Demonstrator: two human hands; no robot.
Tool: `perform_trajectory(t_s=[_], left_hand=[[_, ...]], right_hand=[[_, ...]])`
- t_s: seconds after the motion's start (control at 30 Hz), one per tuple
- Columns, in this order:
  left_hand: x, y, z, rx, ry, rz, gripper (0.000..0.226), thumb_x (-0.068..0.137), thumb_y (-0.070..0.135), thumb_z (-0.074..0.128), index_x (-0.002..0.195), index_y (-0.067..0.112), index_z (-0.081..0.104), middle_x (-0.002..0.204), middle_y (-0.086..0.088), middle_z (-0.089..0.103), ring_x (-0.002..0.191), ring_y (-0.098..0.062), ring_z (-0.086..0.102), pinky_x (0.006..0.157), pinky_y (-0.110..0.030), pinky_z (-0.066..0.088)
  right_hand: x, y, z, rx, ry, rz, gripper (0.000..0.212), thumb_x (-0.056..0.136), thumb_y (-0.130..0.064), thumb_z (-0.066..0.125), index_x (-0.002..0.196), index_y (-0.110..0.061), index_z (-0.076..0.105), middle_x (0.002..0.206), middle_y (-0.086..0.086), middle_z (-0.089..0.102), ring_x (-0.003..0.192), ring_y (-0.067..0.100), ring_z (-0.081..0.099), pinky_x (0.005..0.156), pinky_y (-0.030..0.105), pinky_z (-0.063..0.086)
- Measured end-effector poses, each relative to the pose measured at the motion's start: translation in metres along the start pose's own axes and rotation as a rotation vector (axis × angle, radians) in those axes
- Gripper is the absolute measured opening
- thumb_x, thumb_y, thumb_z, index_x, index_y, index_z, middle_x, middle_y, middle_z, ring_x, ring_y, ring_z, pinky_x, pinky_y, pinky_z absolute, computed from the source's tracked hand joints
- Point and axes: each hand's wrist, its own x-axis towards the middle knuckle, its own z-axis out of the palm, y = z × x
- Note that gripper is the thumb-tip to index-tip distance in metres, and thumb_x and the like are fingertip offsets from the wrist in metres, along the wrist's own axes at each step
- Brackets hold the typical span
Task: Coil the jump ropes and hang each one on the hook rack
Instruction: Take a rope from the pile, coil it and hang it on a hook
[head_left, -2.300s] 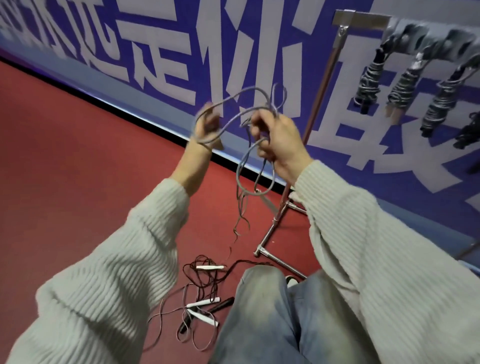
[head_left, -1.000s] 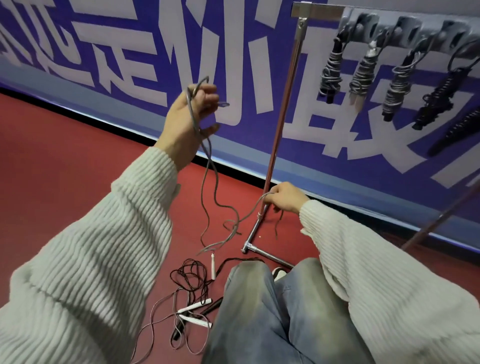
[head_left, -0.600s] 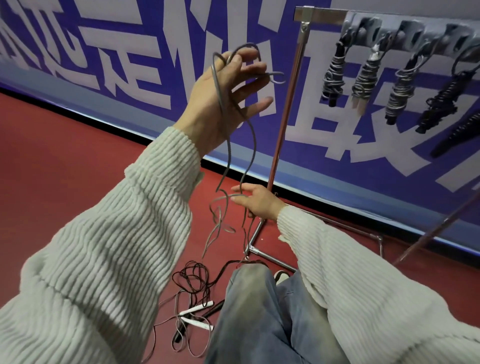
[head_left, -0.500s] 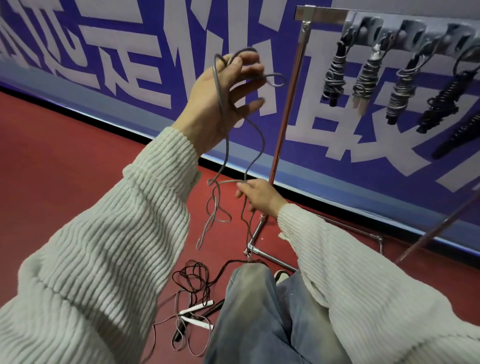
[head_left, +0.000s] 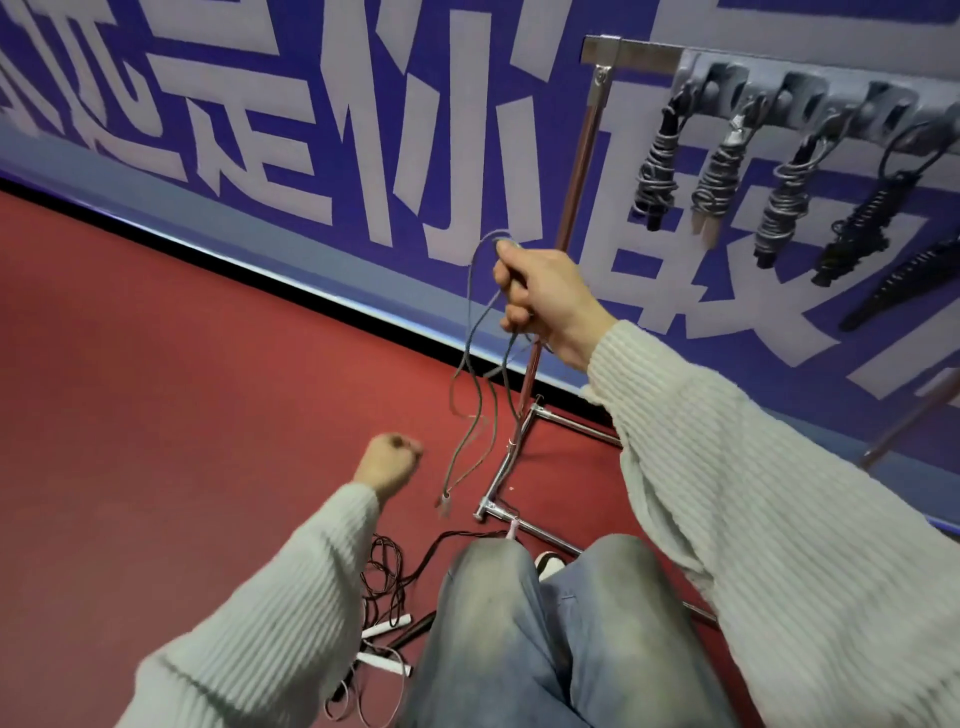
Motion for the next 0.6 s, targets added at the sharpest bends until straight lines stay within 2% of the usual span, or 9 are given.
perform_trajectory(t_s=[0.03, 0.07, 0.13, 0.2, 0.3, 0.4, 0.5, 0.57, 0.6], left_hand=[[-0.005, -0.012, 0.007, 0.128, -0.108, 0.005, 0.032, 0.093, -0.008, 0.05, 0.116, 0.008, 0.065, 0.117, -0.01, 0.065, 0.115, -0.03, 0.06, 0.094, -0.035, 0.049], [-0.008, -0.023, 0.014, 0.233, -0.228, 0.025, 0.048, 0.092, -0.004, 0.057, 0.138, 0.008, 0.053, 0.136, -0.007, 0.056, 0.131, -0.028, 0.052, 0.107, -0.037, 0.044], [-0.018, -0.032, 0.032, 0.285, -0.351, 0.078, 0.082, 0.089, 0.008, 0.072, 0.157, 0.015, 0.028, 0.155, -0.004, 0.035, 0.144, -0.027, 0.037, 0.116, -0.038, 0.033], [-0.02, -0.036, 0.048, 0.215, -0.321, 0.096, 0.095, 0.083, 0.022, 0.083, 0.158, 0.019, 0.025, 0.159, -0.008, 0.032, 0.142, -0.024, 0.038, 0.115, -0.035, 0.031], [-0.017, -0.04, 0.068, 0.124, -0.238, 0.118, 0.089, 0.077, 0.037, 0.088, 0.149, 0.02, 0.039, 0.154, -0.007, 0.042, 0.135, -0.017, 0.042, 0.113, -0.033, 0.031], [-0.017, -0.039, 0.08, 0.094, -0.13, 0.193, 0.07, 0.078, 0.032, 0.088, 0.135, 0.024, 0.047, 0.146, -0.003, 0.045, 0.134, -0.018, 0.047, 0.104, -0.023, 0.034], [-0.018, -0.031, 0.086, -0.07, -0.051, 0.215, 0.087, 0.08, 0.015, 0.086, 0.151, 0.015, 0.034, 0.141, 0.003, 0.032, 0.123, -0.009, 0.044, 0.09, -0.005, 0.038], [-0.013, -0.03, 0.087, -0.08, -0.003, 0.24, 0.087, 0.081, 0.019, 0.084, 0.152, 0.017, 0.034, 0.14, 0.002, 0.03, 0.123, -0.012, 0.043, 0.1, -0.016, 0.04], [-0.009, -0.03, 0.087, -0.012, 0.011, 0.258, 0.077, 0.082, 0.024, 0.082, 0.147, 0.019, 0.042, 0.14, 0.0, 0.035, 0.125, -0.015, 0.044, 0.105, -0.024, 0.039]], right_hand=[[0.0, -0.007, 0.0, 0.009, 0.002, -0.008, 0.037, 0.105, -0.033, 0.049, 0.072, -0.017, 0.055, 0.046, -0.006, 0.03, 0.043, 0.015, 0.033, 0.055, 0.028, 0.046], [-0.001, -0.014, 0.002, 0.017, 0.003, -0.016, 0.037, 0.105, -0.033, 0.049, 0.072, -0.017, 0.055, 0.046, -0.006, 0.03, 0.043, 0.015, 0.033, 0.055, 0.028, 0.046], [-0.002, -0.025, 0.003, 0.041, 0.003, -0.03, 0.037, 0.106, -0.033, 0.048, 0.073, -0.017, 0.055, 0.045, -0.007, 0.031, 0.042, 0.014, 0.034, 0.056, 0.029, 0.047], [-0.004, -0.032, 0.006, 0.087, 0.01, -0.034, 0.038, 0.106, -0.033, 0.049, 0.073, -0.017, 0.056, 0.045, -0.007, 0.031, 0.041, 0.013, 0.034, 0.056, 0.029, 0.047], [-0.005, -0.044, 0.008, 0.151, 0.03, -0.052, 0.035, 0.106, -0.031, 0.048, 0.075, -0.016, 0.056, 0.046, -0.006, 0.032, 0.042, 0.012, 0.035, 0.055, 0.028, 0.048], [-0.005, -0.059, 0.009, 0.276, 0.042, -0.051, 0.035, 0.106, -0.031, 0.05, 0.075, -0.016, 0.056, 0.047, -0.005, 0.033, 0.042, 0.011, 0.037, 0.053, 0.027, 0.047], [-0.004, -0.076, 0.007, 0.396, 0.012, -0.025, 0.037, 0.106, -0.033, 0.05, 0.073, -0.016, 0.056, 0.046, -0.007, 0.034, 0.04, 0.01, 0.037, 0.053, 0.025, 0.044], [-0.004, -0.084, 0.004, 0.432, -0.003, -0.025, 0.037, 0.106, -0.034, 0.05, 0.073, -0.017, 0.056, 0.046, -0.008, 0.034, 0.04, 0.009, 0.037, 0.054, 0.025, 0.042], [-0.005, -0.087, 0.003, 0.436, -0.004, -0.033, 0.037, 0.106, -0.033, 0.05, 0.074, -0.017, 0.056, 0.046, -0.008, 0.033, 0.04, 0.009, 0.037, 0.054, 0.025, 0.042]])
